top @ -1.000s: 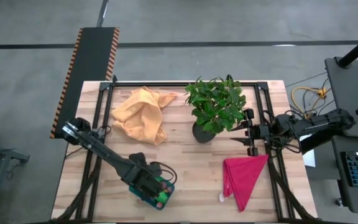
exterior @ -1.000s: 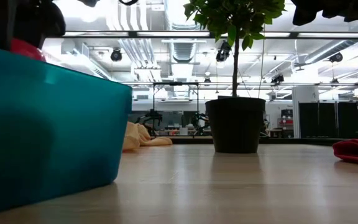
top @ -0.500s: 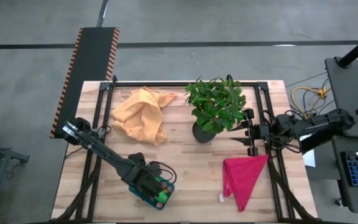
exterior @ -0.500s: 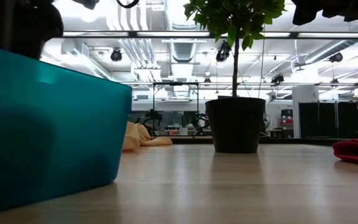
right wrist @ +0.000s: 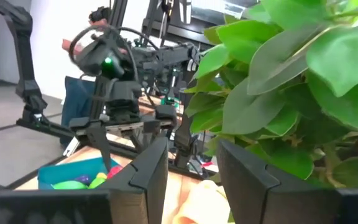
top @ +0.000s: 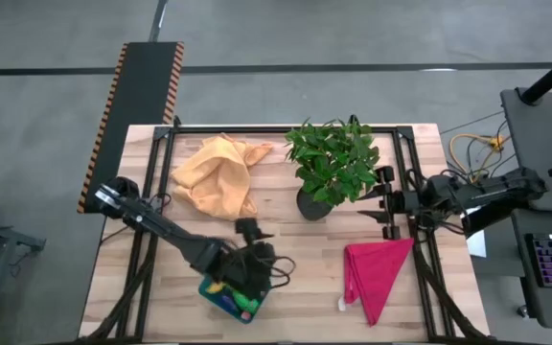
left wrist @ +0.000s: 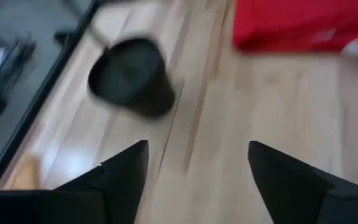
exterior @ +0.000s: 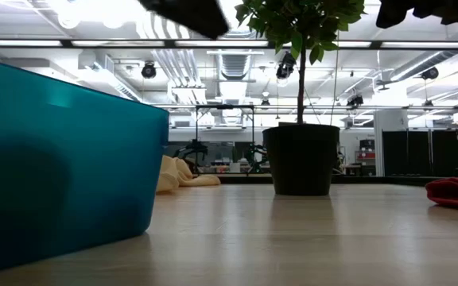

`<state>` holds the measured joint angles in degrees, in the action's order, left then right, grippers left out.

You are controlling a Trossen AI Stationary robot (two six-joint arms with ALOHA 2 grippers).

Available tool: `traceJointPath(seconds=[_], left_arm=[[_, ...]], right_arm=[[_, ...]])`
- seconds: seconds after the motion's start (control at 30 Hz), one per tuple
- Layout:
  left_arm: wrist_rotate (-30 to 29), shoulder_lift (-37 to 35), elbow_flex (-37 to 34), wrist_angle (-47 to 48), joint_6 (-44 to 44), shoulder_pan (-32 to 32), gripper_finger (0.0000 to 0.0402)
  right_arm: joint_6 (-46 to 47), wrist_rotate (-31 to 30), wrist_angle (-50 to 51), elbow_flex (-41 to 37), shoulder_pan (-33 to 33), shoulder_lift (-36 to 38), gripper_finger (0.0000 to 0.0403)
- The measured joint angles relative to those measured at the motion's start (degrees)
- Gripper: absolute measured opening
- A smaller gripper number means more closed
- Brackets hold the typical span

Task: Pick and placing Produce into tupperware
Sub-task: Return to Home Position

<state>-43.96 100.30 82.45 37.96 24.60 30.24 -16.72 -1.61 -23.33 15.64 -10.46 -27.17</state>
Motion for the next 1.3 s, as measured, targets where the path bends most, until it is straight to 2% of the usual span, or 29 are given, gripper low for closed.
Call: traceJointPath(seconds=[0.1,0.3,0.43,0.5,0.6,0.7,0.8,0.93,1.03,1.17,1.3], left_arm=[[5.2,-1.0,-2.4,-11.6,-10.5,-2.5,0.0233],[26.1,-2.1,-7.1,-35.7,-26.2,-8.5,0.0146],[40.5,-2.1,-7.5,-44.1,-34.6,-12.7,0.0084],[45.1,-2.8,-7.5,-46.0,-38.2,-14.8,0.0051],[46.3,-5.7,-7.7,-46.2,-41.5,-18.7,0.0010],[48.9,-9.5,-9.2,-45.4,-41.7,-23.6,0.0008],[52.4,-14.2,-13.7,-44.5,-41.5,-28.1,0.0008],[52.8,-24.2,-22.5,-45.3,-40.9,-32.0,0.0001],[50.7,-33.4,-30.2,-46.9,-40.0,-32.6,0.0001],[43.0,-46.0,-39.5,-47.2,-39.3,-31.8,0.0000],[41.7,-56.4,-47.5,-50.5,-37.2,-31.7,0.0000]], right_arm=[[0.2,0.0,0.3,0.0,0.0,0.9,0.0130],[0.2,-0.2,1.1,0.0,0.0,3.9,0.0130],[-1.5,-1.6,5.7,0.0,0.0,7.5,0.0130],[-1.8,-4.5,8.8,0.0,0.0,9.5,0.0130],[-2.3,-8.9,12.3,0.0,0.0,12.5,0.0130],[-4.2,-9.1,16.0,0.0,0.0,15.3,0.0130],[-4.7,-9.1,17.7,0.0,0.0,17.8,0.0130],[-4.6,-9.1,20.0,0.0,0.0,20.2,0.0128],[-4.5,-9.1,21.2,0.0,0.0,21.1,0.0127],[-3.1,-9.0,21.5,0.0,0.0,21.0,0.0125],[-0.9,-7.1,24.0,0.0,0.0,19.9,0.0110]])
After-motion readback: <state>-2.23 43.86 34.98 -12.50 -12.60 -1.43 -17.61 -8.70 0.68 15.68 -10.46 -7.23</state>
